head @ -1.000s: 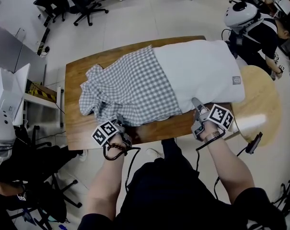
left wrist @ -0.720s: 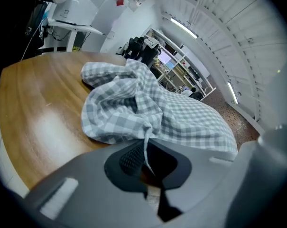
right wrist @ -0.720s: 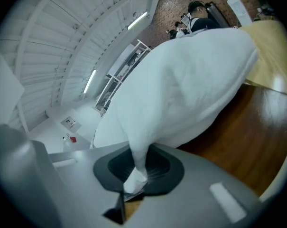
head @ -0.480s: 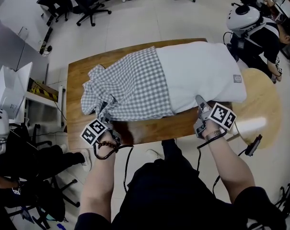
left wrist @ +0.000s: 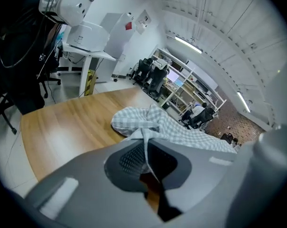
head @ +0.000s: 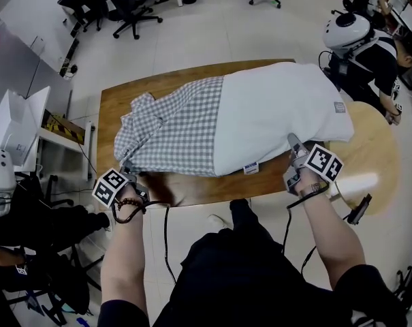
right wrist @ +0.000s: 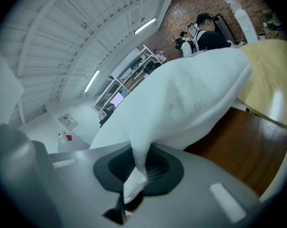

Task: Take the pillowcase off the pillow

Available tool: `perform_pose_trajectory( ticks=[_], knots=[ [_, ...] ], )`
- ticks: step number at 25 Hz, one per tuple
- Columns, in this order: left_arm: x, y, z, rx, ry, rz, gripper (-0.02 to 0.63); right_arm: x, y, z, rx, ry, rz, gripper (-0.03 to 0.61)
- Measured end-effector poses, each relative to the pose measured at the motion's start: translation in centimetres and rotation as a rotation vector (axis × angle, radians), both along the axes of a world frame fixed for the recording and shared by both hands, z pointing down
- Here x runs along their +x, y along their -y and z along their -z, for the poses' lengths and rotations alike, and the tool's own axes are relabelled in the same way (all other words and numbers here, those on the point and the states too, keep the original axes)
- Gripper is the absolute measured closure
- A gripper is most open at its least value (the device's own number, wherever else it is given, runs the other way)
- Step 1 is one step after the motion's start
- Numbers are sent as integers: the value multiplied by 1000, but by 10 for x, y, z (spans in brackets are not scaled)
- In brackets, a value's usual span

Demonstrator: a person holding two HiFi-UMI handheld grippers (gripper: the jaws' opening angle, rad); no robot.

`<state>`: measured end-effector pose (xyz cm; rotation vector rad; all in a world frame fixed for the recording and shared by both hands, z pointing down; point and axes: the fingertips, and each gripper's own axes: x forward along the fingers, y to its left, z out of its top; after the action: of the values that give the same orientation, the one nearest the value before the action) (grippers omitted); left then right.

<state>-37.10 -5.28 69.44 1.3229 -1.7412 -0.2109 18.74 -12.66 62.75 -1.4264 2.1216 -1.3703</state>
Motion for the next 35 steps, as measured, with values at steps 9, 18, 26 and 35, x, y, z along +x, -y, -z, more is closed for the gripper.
perform_pose_trajectory(
  ticks=[9, 18, 26, 35],
  knots=[
    [3, -4, 12, -104, 219, -105, 505, -16, -24, -15, -56, -19, 136, 382],
    [18, 3, 55, -68, 439, -141, 420, -61, -85, 12, -37, -36, 349, 356],
    [96, 48, 121, 84, 533, -435, 420, -111, -70, 129, 217, -214, 568, 356],
    [162, 93, 154, 190, 648, -804, 419, -131, 2, 177, 475, -625, 853, 354]
  ],
)
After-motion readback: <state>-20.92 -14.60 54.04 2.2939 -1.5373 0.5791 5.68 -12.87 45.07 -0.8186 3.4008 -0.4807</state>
